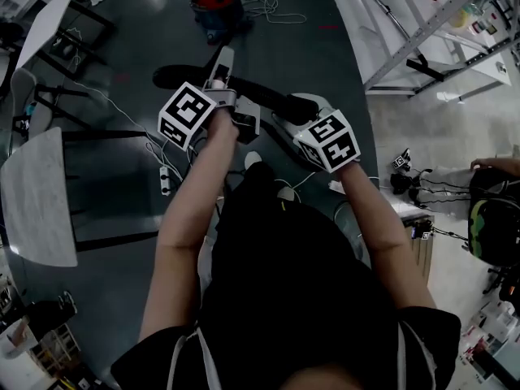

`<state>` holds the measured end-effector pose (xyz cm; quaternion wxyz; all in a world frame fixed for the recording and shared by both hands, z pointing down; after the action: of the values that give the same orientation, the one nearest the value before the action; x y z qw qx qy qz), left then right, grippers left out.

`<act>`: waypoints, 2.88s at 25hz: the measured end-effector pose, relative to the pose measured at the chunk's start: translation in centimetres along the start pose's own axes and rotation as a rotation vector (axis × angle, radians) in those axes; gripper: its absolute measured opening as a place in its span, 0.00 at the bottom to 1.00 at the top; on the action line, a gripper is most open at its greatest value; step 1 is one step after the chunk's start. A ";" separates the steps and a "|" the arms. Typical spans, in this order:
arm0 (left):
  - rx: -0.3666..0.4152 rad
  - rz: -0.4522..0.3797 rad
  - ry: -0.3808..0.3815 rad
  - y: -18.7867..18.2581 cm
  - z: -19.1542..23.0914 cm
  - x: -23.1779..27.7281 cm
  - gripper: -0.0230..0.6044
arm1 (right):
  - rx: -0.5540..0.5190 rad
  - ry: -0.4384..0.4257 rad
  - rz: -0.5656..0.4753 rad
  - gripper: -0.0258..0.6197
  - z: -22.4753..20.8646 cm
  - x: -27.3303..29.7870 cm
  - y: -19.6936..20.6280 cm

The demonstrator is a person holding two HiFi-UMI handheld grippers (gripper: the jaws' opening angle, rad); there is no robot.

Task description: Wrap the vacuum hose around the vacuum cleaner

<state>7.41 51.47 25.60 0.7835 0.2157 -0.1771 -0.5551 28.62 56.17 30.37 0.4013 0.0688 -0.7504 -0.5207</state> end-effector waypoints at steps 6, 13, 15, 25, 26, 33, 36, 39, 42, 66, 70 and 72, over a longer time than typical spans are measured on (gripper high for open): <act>-0.072 -0.030 0.033 -1.8 2.7 2.9 0.28 | -0.071 -0.004 0.030 0.35 -1.7 1.8 -2.9; -0.188 -0.017 0.127 -4.7 5.5 7.0 0.36 | -0.215 -0.001 0.044 0.33 -4.9 4.4 -8.5; -0.189 -0.007 0.165 -5.3 6.1 8.1 0.39 | -0.238 0.000 0.044 0.33 -5.8 5.2 -10.0; -0.245 0.129 0.357 -7.5 9.8 13.4 0.60 | -0.356 0.003 0.070 0.32 -10.0 10.3 -16.9; -0.198 0.162 0.377 -7.7 9.8 13.7 0.61 | -0.365 0.005 0.074 0.32 -10.3 10.7 -17.6; -0.039 0.269 0.418 -9.0 11.5 14.6 0.62 | -0.359 0.002 0.095 0.32 -11.8 13.8 -21.9; 0.028 0.347 0.397 -8.1 12.8 14.3 0.60 | -0.375 -0.008 0.104 0.32 -11.3 15.4 -23.8; 0.227 0.402 0.361 -7.7 13.2 14.5 0.56 | -0.378 -0.026 0.098 0.32 -10.4 16.8 -25.6; 0.406 0.439 0.380 -7.7 12.5 15.3 0.55 | -0.369 -0.026 0.097 0.32 -9.9 18.0 -27.0; 0.780 0.336 0.417 0.7 9.8 21.6 0.55 | -0.300 -0.059 0.065 0.32 -13.9 19.6 -32.5; 0.787 0.306 0.393 2.0 9.6 22.9 0.55 | -0.277 -0.087 0.054 0.32 -15.5 19.8 -33.2; 0.766 0.255 0.376 2.1 9.3 23.7 0.55 | -0.264 -0.094 0.043 0.32 -16.7 19.9 -33.3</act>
<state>11.91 28.31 35.52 0.7277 0.5642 -0.2498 -0.2996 16.08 18.76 15.28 0.3825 -0.0250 -0.6946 -0.6088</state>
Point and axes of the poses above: the fingertips, and each gripper's own axes: x forward along the fingers, z to its left, y out of its underside, the point moved 10 cm from there along -x, backward along the fingers, and after that the axes turned 5 degrees about x, right-handed, at the moved point
